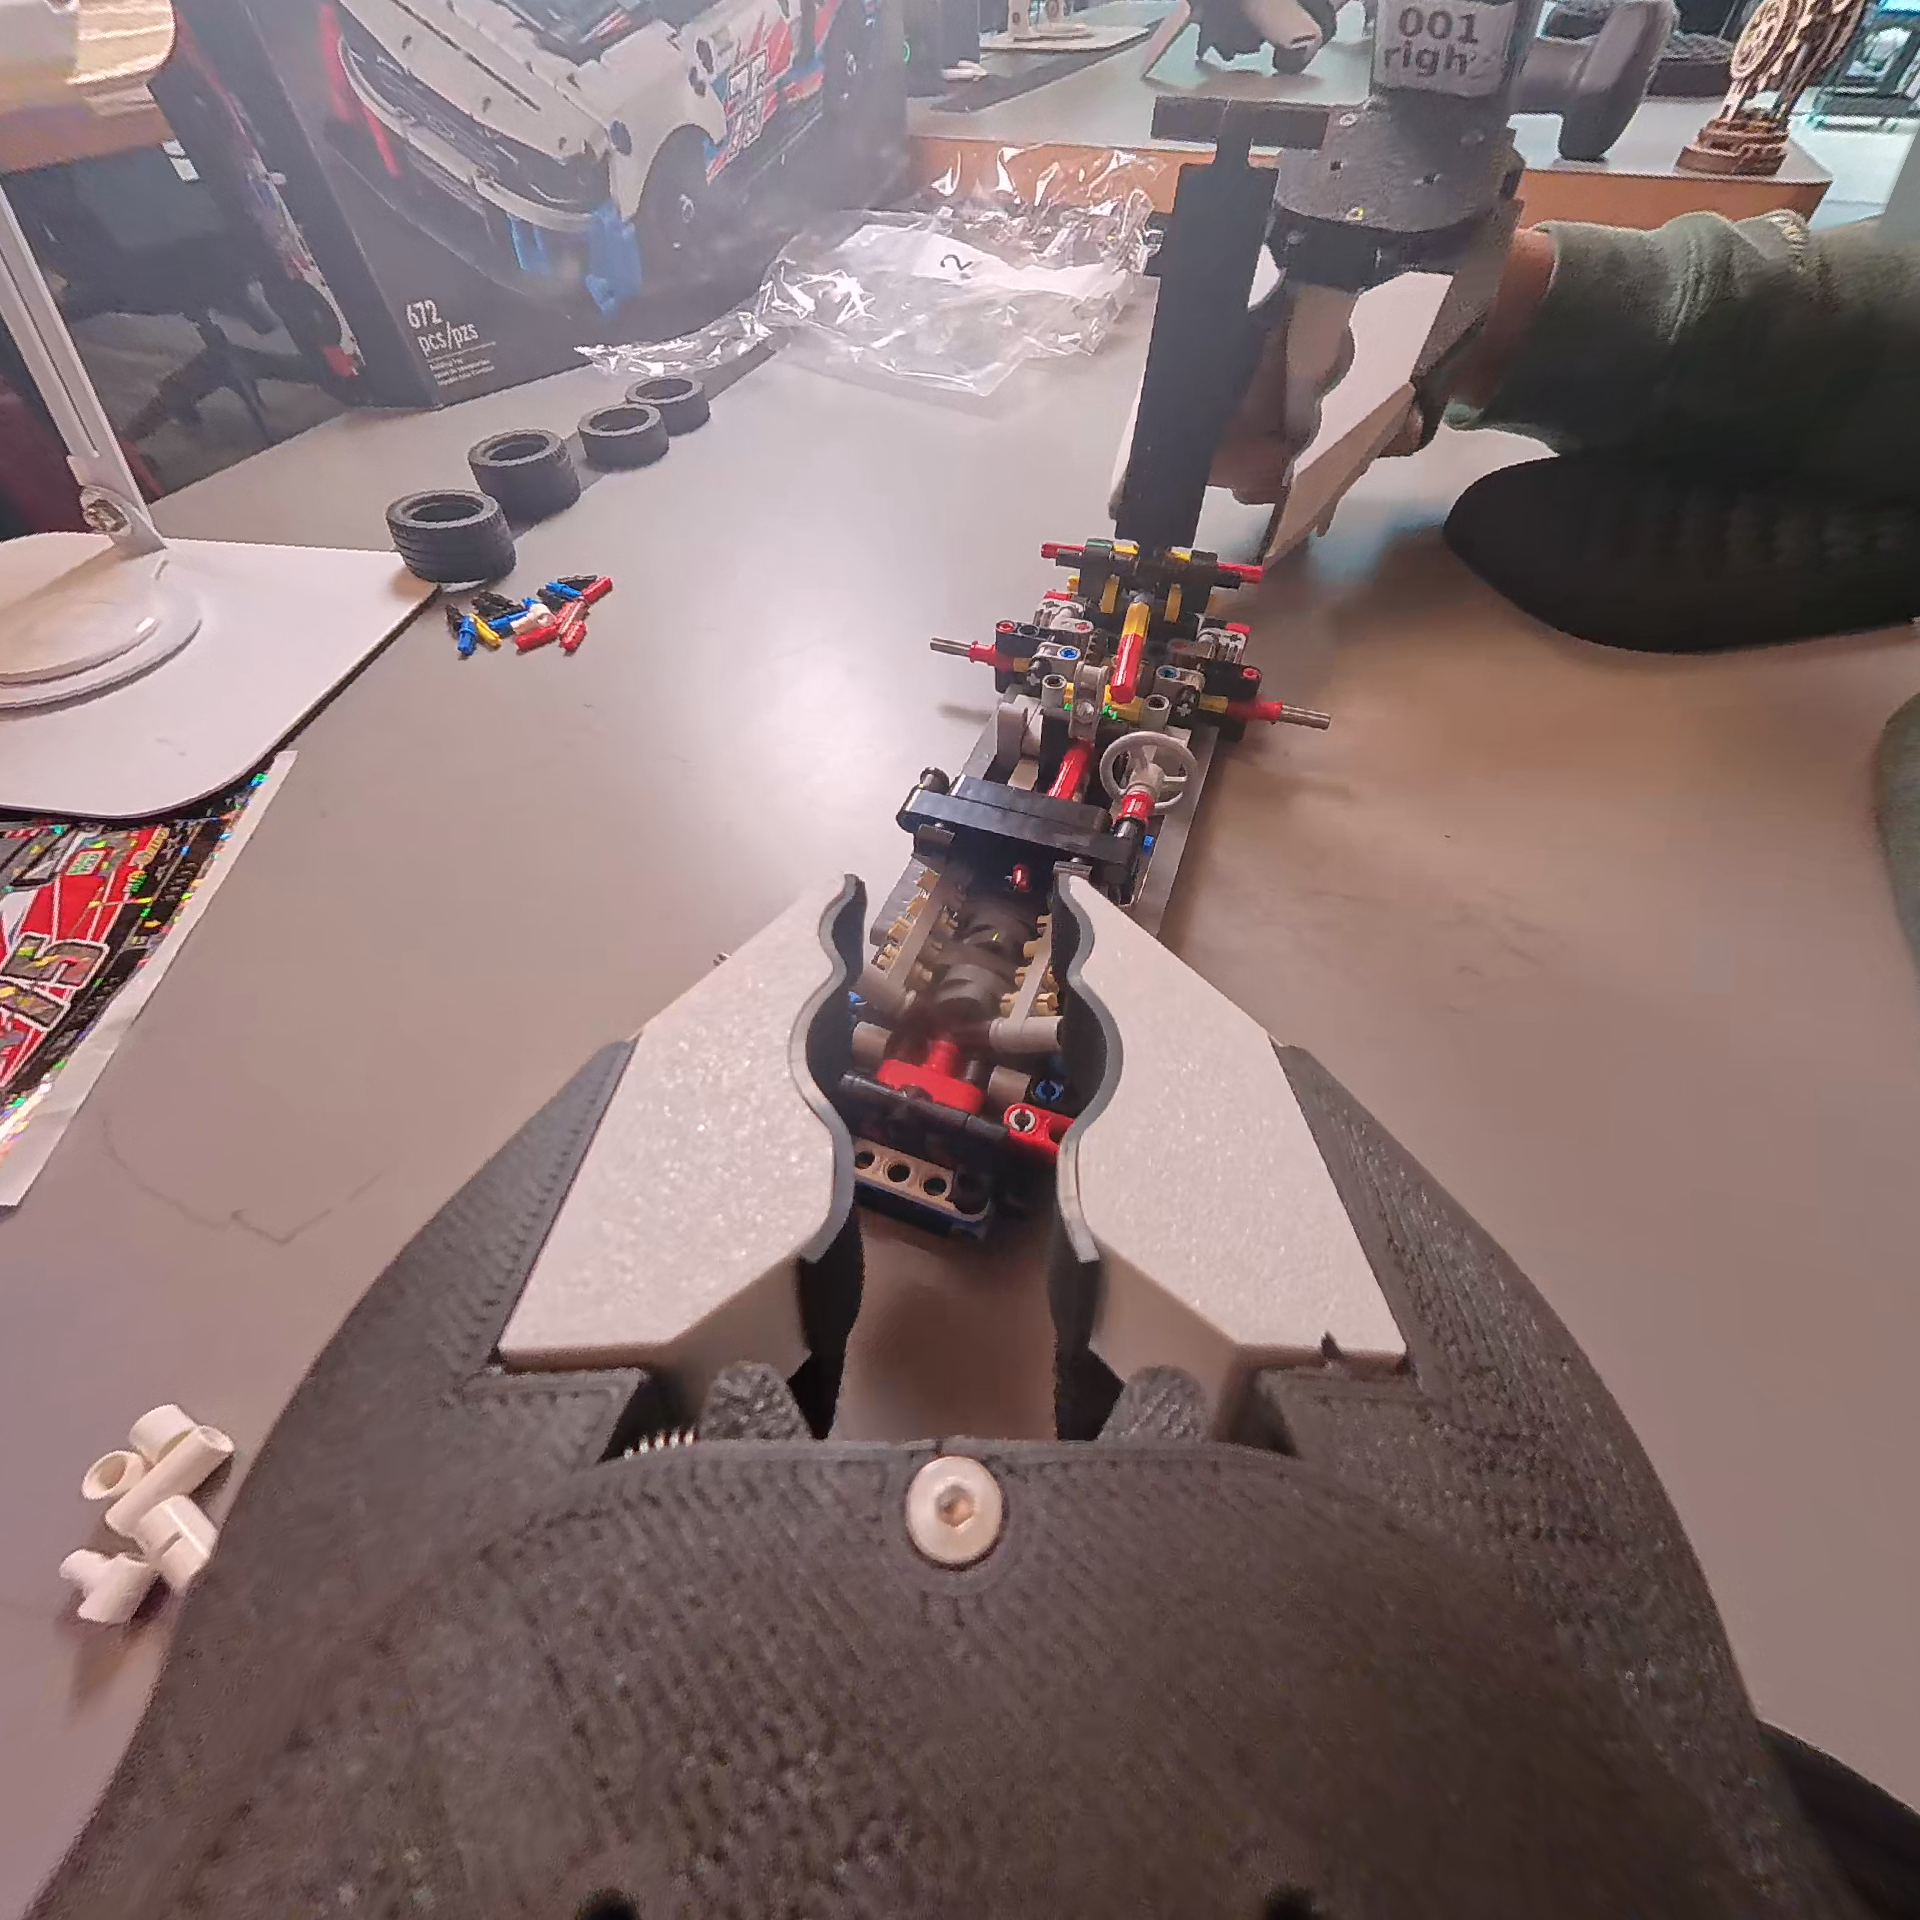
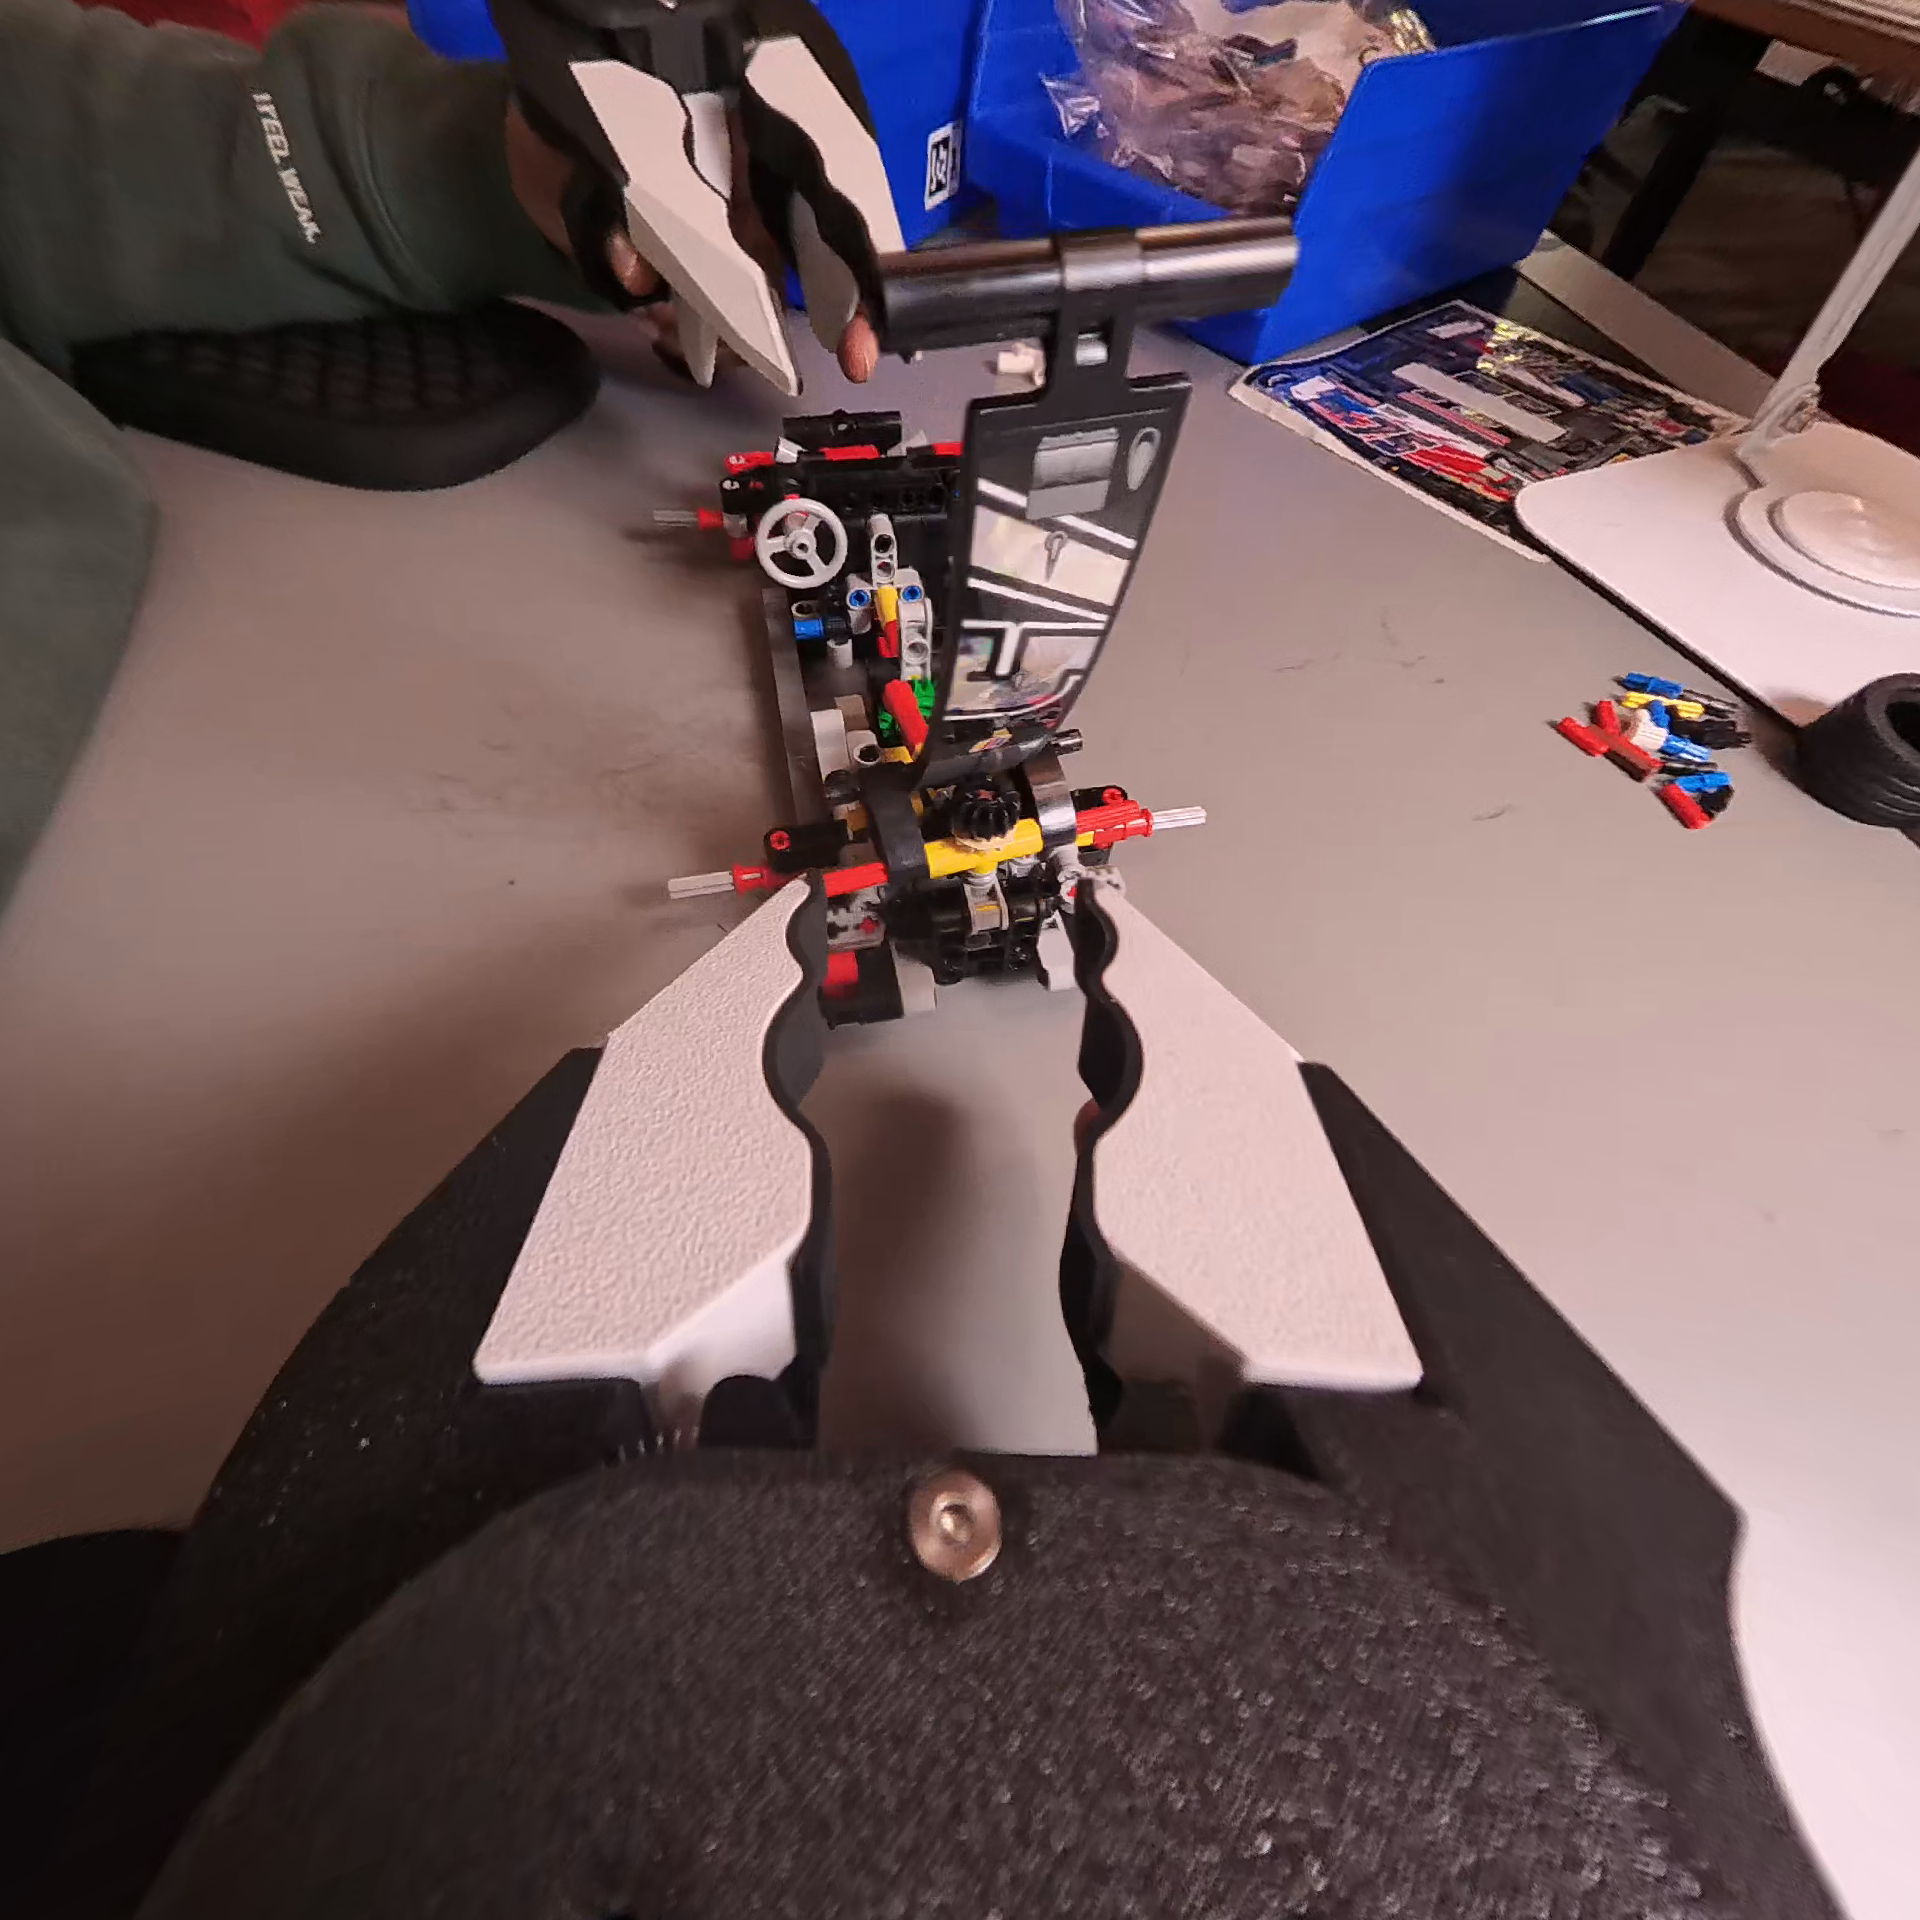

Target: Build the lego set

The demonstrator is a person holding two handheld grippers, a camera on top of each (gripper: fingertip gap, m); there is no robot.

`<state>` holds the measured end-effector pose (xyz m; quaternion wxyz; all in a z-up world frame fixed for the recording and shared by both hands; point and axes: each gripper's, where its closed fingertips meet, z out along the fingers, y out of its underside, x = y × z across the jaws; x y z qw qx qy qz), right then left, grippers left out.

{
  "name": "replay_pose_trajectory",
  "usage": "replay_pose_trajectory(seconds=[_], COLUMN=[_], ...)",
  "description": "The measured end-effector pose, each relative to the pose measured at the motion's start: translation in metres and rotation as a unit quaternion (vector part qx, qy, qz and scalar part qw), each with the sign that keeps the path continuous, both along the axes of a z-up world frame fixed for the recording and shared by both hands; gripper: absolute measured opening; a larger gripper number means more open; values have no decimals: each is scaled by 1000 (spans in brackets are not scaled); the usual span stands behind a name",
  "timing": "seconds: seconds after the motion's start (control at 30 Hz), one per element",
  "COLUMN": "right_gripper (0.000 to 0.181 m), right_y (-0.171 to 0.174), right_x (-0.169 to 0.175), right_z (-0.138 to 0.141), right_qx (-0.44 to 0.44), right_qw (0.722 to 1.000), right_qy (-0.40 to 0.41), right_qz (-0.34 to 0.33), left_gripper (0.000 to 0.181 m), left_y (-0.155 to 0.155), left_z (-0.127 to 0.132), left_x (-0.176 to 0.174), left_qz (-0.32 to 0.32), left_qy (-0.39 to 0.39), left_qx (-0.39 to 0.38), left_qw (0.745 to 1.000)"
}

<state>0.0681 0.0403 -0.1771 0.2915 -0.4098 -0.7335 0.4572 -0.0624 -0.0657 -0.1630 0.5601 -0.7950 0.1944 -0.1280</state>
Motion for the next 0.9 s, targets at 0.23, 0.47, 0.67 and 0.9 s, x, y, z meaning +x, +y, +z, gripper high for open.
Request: replay_pose_trajectory(seconds=[0.23, 0.47, 0.67, 0.9], right_gripper=[25, 26, 30, 46], right_y=[-11, -13, -3, 44], right_x=[2, 2, 4, -12], right_z=[-7, -9, 9, 55], right_qx=[16, 13, -17, -74], right_qw=[1000, 999, 1000, 979], right_qy=[-13, -17, 14, 145], right_qz=[21, 24, 9, -125], left_gripper=[31, 31, 35, 40], left_y=[1, 0, 2, 8], left_z=[-6, -1, 9, 37], left_x=[1, 0, -7, -35], left_qz=[0, -1, 26, 112], left_qy=[-1, 1, -1, -23], left_qx=[-11, -2, 19, 88], left_qw=[1000, 1000, 999, 990])
